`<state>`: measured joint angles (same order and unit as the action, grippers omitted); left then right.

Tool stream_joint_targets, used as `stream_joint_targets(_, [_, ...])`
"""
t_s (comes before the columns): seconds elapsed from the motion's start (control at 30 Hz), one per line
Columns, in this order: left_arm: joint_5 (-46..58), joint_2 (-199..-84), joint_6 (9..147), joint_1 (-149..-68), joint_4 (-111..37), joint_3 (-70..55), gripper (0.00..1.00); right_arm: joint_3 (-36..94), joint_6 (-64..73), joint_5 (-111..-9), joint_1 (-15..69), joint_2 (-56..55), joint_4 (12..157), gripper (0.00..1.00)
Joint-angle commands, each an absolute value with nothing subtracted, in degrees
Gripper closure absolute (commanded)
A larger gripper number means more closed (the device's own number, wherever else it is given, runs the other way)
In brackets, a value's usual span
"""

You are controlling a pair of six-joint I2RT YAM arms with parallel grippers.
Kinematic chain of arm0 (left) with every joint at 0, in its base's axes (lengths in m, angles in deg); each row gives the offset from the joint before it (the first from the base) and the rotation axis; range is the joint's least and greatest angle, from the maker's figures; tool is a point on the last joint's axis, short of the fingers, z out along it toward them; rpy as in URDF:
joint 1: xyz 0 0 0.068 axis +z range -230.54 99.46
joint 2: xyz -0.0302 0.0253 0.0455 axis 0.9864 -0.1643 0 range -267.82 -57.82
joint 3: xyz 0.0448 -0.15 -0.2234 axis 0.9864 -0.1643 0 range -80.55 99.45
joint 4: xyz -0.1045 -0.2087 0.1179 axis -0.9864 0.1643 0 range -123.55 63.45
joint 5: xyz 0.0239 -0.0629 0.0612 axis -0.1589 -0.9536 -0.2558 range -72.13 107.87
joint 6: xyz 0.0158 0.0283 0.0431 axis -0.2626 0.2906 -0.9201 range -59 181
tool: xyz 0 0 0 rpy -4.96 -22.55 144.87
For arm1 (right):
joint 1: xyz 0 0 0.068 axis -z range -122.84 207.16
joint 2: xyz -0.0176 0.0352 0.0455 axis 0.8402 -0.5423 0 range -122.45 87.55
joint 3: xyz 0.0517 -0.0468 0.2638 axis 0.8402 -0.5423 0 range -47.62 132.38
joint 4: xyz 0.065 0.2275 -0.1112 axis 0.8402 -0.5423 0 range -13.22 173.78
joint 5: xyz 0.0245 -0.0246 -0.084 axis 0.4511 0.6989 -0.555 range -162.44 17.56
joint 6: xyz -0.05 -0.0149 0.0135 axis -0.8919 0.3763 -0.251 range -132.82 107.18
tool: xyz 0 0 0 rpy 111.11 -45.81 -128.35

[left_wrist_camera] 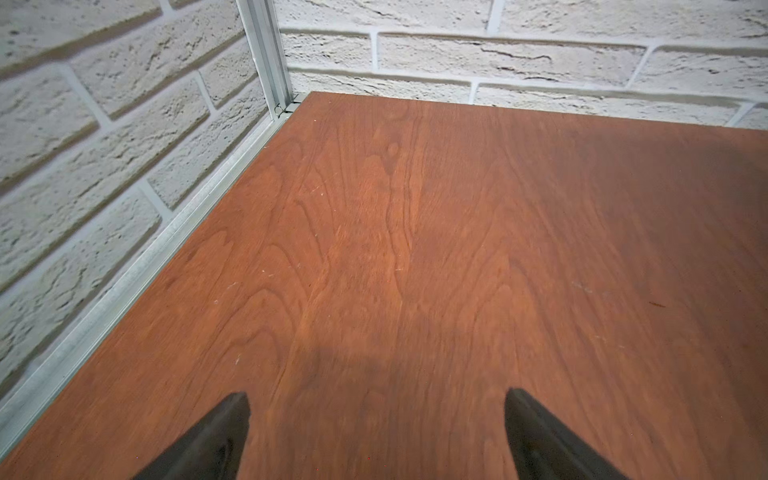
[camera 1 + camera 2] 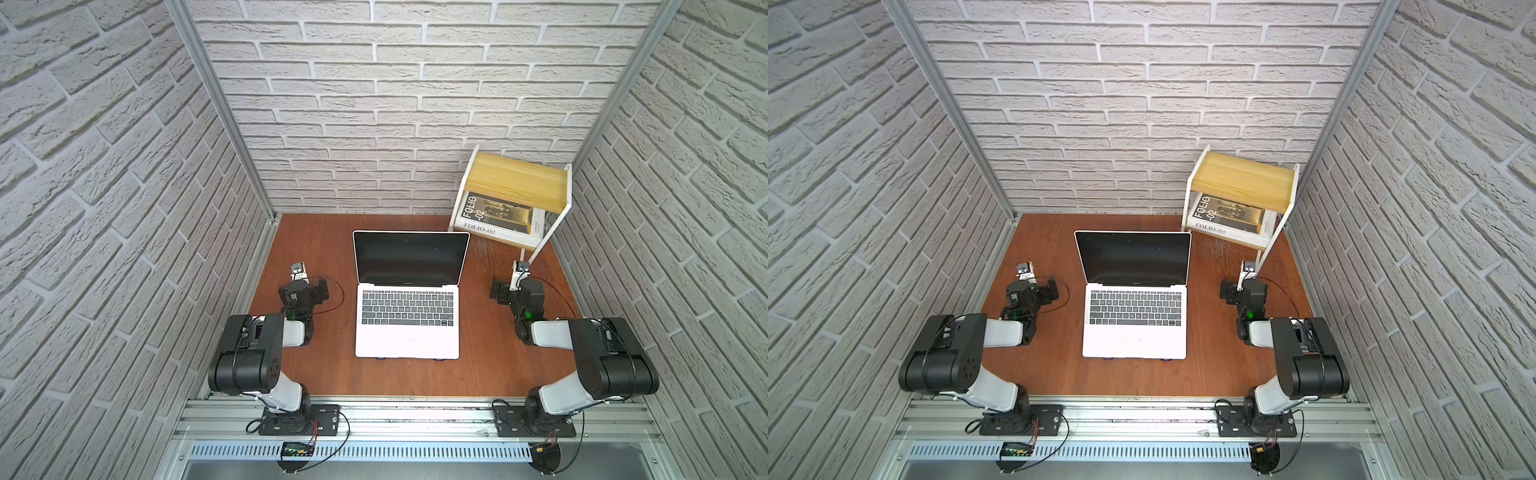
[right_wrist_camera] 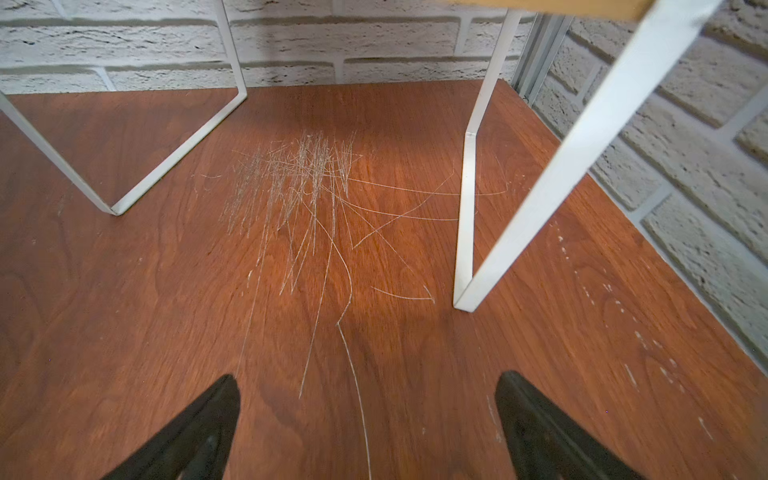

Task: Close the laptop lid and set it aside
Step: Close the lid of the laptop.

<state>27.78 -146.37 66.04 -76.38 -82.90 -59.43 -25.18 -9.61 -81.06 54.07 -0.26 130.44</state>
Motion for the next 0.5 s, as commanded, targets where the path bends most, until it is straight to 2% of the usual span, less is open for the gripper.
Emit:
stream_joint_targets(0.0, [28.2,-146.4,66.4,-76.4,-84.2,-58.8,0.01,-24.3,-9.0,-81.7,54.2,-0.3,131.9,0.01])
stream_joint_targets(0.47, [27.8,-146.4,66.5,-76.1,-83.9,-58.6,0.02,-24.2,-8.7,-80.1,54.9,-0.3,131.5,0.01])
